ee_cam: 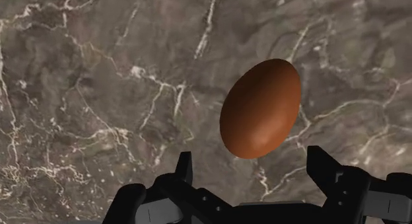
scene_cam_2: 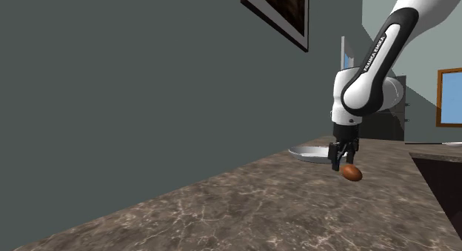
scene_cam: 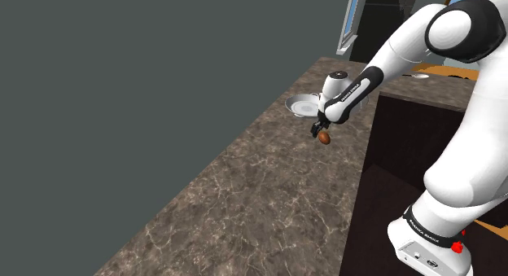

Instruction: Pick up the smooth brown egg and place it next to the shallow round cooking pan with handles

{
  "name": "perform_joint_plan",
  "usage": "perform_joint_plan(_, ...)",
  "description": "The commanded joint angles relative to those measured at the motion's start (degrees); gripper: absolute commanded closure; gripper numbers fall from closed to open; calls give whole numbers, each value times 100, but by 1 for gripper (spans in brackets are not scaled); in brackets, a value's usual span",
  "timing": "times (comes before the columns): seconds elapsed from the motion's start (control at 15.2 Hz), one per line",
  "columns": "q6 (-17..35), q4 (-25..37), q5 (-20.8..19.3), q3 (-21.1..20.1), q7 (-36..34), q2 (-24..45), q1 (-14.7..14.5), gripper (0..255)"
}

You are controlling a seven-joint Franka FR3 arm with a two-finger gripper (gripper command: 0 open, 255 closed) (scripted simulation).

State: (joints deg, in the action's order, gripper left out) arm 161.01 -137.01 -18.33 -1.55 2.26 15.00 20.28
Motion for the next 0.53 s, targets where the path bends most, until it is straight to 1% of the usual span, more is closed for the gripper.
perform_joint_plan(0.0,-1,-1,-1,-1,-3,2,-3,0)
perform_joint_plan(0.07,-18,28,17,-7,26,13,13,0)
perform_joint_plan(0.33,-628,-140,383,-209,303,-770,88,0)
perform_joint_plan(0.46,-628,-140,385,-204,304,-770,83,0)
